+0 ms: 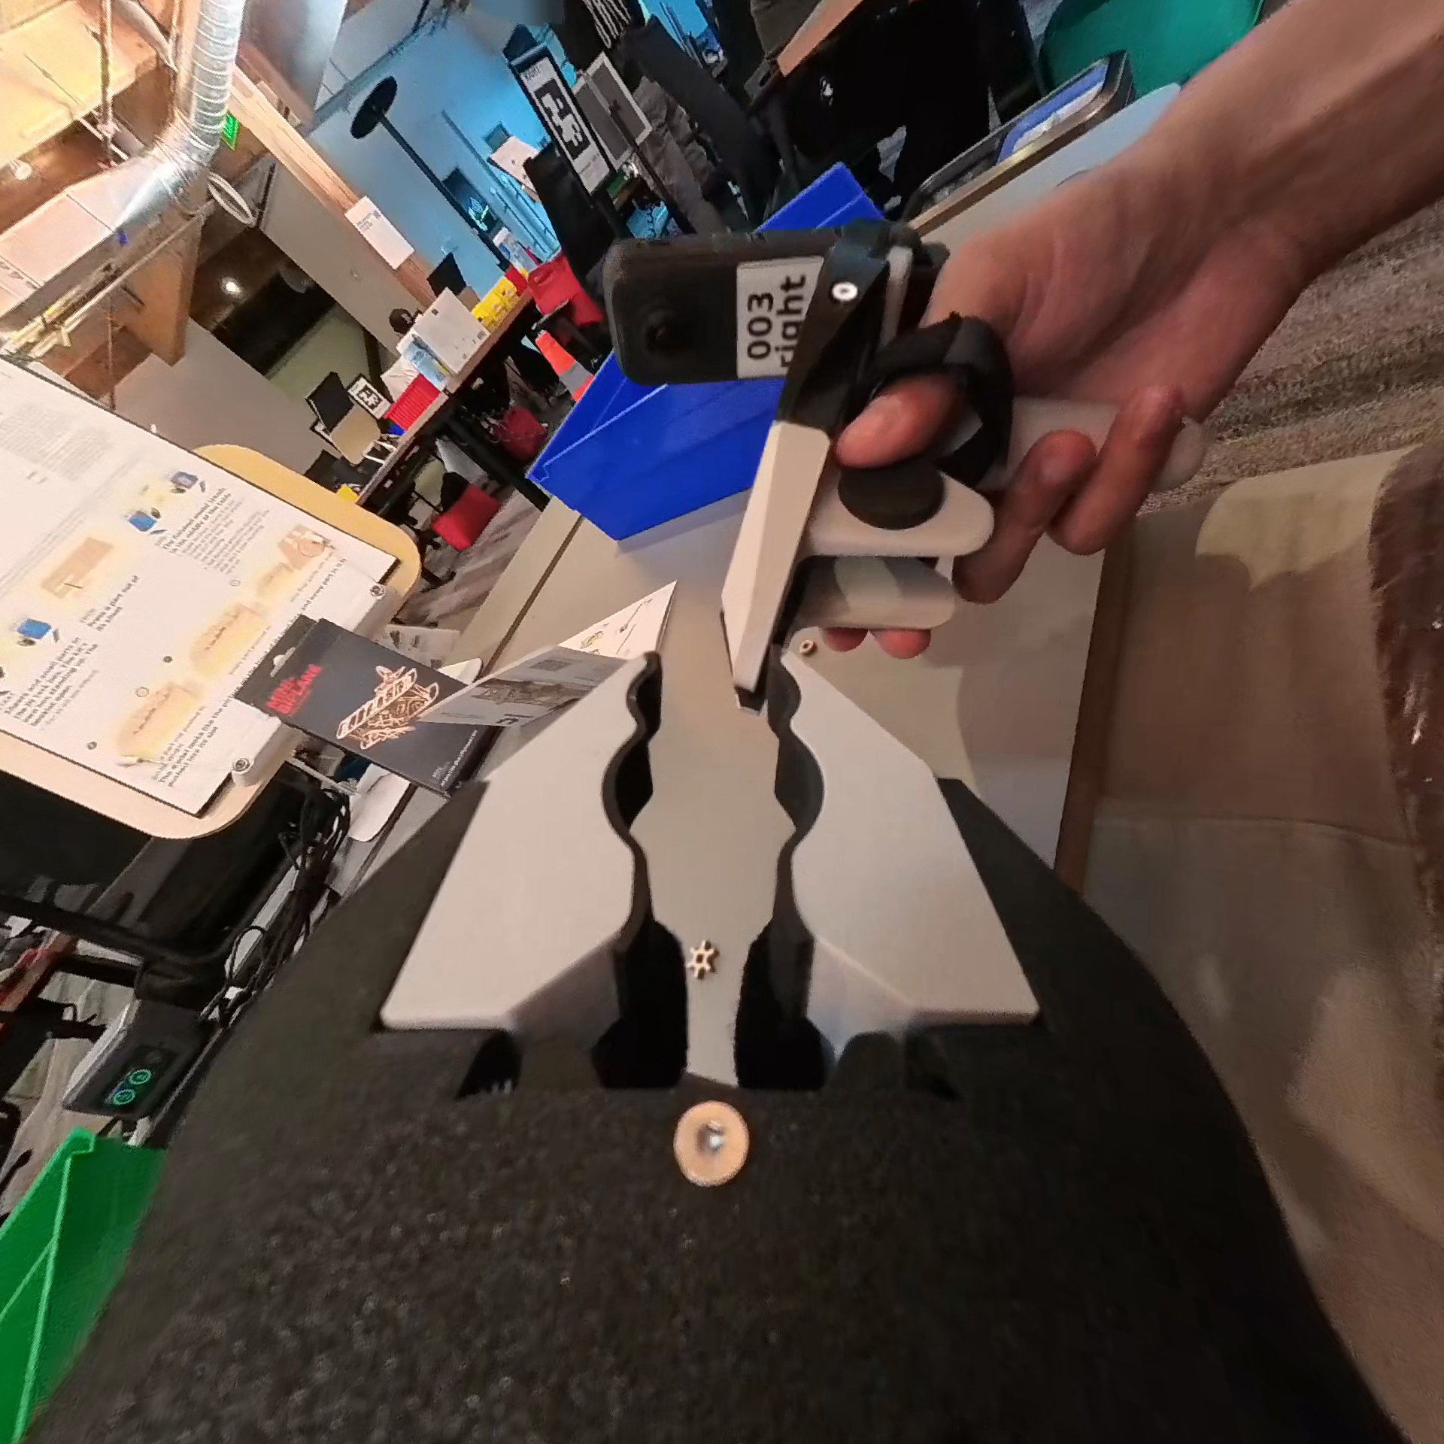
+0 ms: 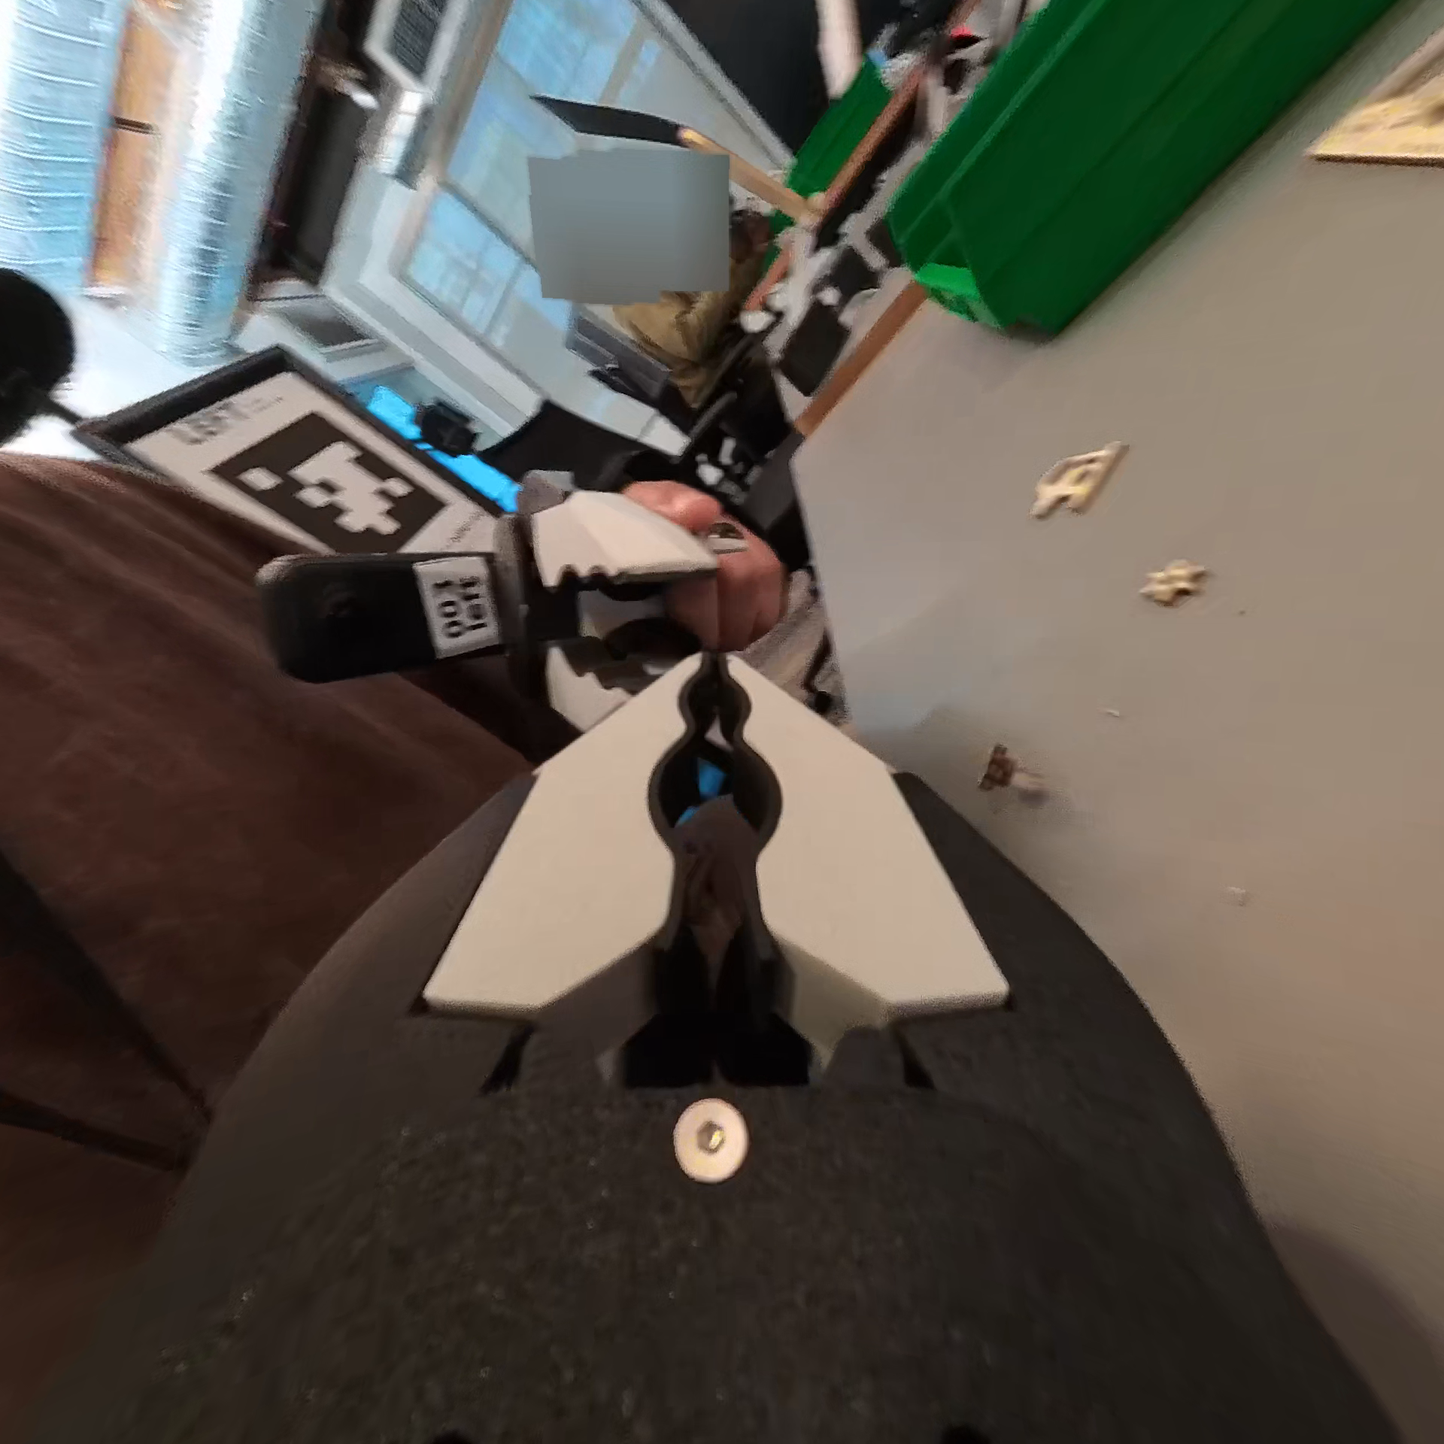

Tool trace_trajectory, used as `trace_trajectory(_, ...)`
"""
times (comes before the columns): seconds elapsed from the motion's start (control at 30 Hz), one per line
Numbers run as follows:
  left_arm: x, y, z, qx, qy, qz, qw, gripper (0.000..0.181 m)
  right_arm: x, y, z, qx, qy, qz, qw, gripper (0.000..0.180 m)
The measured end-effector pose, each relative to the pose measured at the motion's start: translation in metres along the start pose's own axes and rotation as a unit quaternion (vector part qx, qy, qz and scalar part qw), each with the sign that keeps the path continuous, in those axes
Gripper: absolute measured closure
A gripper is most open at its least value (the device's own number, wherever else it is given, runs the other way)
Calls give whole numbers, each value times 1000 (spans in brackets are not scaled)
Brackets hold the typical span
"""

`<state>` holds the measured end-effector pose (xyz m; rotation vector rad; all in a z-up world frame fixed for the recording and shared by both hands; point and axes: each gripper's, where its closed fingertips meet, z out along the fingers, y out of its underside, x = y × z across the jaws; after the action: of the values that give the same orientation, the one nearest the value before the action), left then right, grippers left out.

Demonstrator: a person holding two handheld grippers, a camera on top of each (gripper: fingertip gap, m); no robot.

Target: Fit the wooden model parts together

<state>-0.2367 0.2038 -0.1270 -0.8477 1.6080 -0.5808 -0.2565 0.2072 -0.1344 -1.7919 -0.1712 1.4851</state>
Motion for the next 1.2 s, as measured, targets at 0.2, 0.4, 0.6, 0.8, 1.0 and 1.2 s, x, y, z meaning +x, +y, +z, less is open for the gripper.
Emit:
trace_trajectory(0.2, -20, 54, -7, -93, -2, -67, 993, 157, 56, -10, -52, -1, 165, -30, 986, 171)
trace_trajectory(0.4, 20, 92, -21, -173, 141, -184, 957, 155, 71, 30, -38, -149, 254, -192, 936, 159)
trace_trajectory(0.6, 46, 100, -10, -202, 179, -203, 941, 157, 77, 48, -8, -180, 258, -230, 921, 165)
trace_trajectory(0.8, 51, 107, -2, -217, 184, -154, 946, 169, 75, 57, 5, -196, 242, -234, 921, 166)
trace_trajectory(1.0, 40, 105, 3, -207, 146, -136, 958, 176, 83, 56, 3, -195, 267, -251, 910, 166)
trace_trajectory(1.2, -1, 51, 0, -64, 75, -201, 975, 176, 49, 18, 8, -75, 198, -202, 956, 166)
